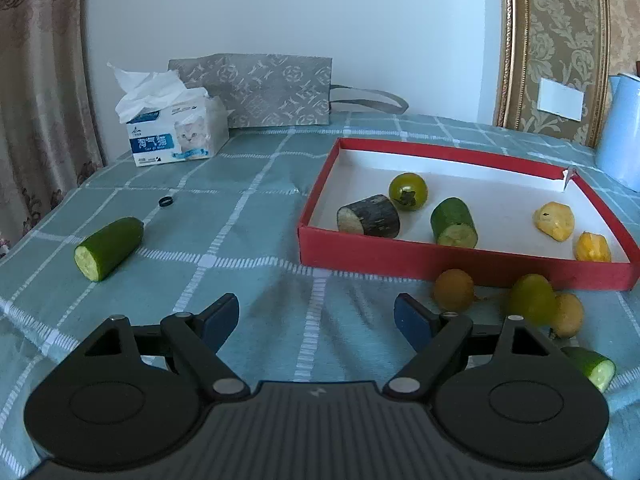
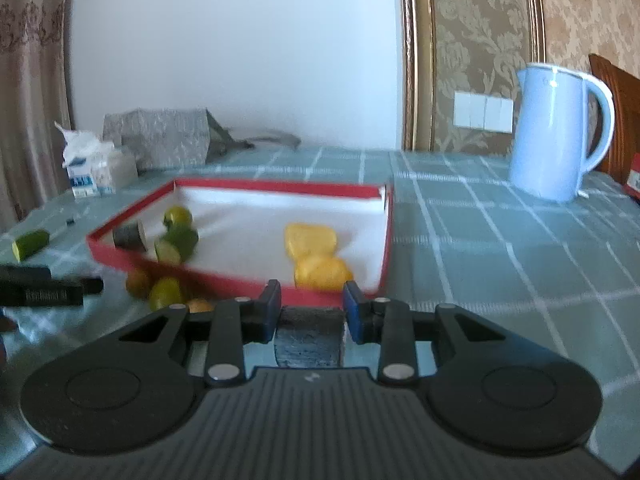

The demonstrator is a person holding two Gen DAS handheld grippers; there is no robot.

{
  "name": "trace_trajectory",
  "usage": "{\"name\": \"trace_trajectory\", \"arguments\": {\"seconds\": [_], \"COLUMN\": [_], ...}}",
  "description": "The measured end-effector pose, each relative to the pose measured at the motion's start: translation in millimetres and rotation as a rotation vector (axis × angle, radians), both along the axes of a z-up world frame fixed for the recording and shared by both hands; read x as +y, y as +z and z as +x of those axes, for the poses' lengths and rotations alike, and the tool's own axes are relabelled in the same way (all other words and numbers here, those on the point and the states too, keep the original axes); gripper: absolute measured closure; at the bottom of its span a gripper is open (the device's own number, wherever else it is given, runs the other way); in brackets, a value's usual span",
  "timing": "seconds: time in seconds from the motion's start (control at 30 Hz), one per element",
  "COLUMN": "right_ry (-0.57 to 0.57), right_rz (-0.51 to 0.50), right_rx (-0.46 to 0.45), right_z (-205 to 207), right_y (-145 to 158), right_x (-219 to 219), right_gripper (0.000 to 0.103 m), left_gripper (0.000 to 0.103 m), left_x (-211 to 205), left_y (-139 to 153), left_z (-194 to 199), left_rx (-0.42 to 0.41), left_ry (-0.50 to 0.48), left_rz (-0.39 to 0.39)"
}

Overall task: Organize fruits
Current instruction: 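Lower the dark block into the tray and open the right gripper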

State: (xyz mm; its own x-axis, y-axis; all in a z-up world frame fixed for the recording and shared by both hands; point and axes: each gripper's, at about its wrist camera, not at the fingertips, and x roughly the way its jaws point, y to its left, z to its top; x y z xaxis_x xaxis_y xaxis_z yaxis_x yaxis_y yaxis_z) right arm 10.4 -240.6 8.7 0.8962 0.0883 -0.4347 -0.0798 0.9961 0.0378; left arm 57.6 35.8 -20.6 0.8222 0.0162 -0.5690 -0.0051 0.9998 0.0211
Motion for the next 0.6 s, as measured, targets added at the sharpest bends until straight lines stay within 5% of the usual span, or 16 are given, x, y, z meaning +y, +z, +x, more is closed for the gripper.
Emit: {"name": "trace_trajectory", "arguments": {"seconds": [0.6], "right_ry": [0.076], "right_rz": [-0.121], "right_rx": [0.042], "right_z": [83.5], "right_y": [1.4], "right_x": [46.1], "right_gripper": [0.071], "left_gripper": [0.018], "left_x": [-7.3], "left_y": [-4.6], "left_z": [4.8], "left_rx": [0.029], "left_ry": [-0.027], "left_rz": [0.028]}}
